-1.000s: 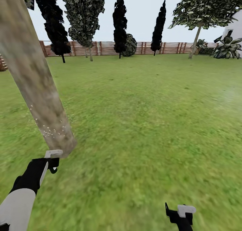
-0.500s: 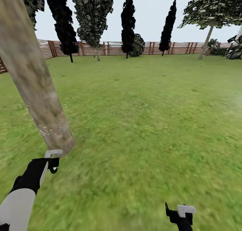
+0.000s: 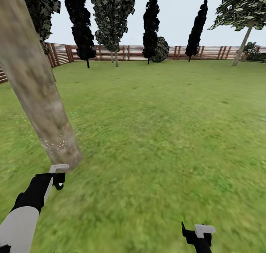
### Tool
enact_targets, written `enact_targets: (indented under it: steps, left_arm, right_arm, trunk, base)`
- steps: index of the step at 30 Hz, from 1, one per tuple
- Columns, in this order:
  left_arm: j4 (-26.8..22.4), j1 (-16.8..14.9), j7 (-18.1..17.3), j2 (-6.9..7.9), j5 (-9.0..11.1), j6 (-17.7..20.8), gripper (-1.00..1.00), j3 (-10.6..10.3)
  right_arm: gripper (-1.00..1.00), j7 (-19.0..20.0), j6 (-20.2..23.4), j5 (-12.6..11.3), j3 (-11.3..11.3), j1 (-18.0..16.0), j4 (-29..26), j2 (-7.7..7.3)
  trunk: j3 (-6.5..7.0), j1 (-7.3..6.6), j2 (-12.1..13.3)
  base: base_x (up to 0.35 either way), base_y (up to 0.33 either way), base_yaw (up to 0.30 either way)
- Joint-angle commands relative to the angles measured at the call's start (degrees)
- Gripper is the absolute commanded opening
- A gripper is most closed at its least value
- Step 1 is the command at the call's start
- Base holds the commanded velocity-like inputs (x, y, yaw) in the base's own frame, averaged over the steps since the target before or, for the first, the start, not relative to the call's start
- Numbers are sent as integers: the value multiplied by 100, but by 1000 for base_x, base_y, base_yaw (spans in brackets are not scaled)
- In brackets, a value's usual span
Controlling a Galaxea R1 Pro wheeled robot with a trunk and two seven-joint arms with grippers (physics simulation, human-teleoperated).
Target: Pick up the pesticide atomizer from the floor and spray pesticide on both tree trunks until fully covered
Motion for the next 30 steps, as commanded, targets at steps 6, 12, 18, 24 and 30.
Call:
enact_targets:
  steps: [6,12,18,24,30]
  left_arm:
    - [-93,-51,-105,-34,11,-161,-100,-5]
    - [-93,-659,-750,-181,-4,-61,-100,-136]
    - [-89,-1225,-815,266,-16,456,-100,-137]
    - [-17,-1264,-822,570,-5,500,-100,-497]
    - [131,-1153,-841,962,-21,532,-100,-596]
  right_arm:
    - [100,-8,-1,-9,-5,2,-9,-17]
    - [100,-9,-1,-9,-5,4,0,-24]
    - [100,-9,-1,-9,-5,3,0,-32]
    - [100,-5,-1,-9,-5,3,0,-24]
    - [100,-1,-1,-9,-5,3,0,-18]
  trunk:
    - [0,0,0]
    - [0,0,0]
    - [0,0,0]
    - [0,0,0]
    - [0,0,0]
  base:
    - [7,-8,277]
    - [0,0,139]
    - [0,0,2]
    - [0,0,103]
    - [0,0,215]
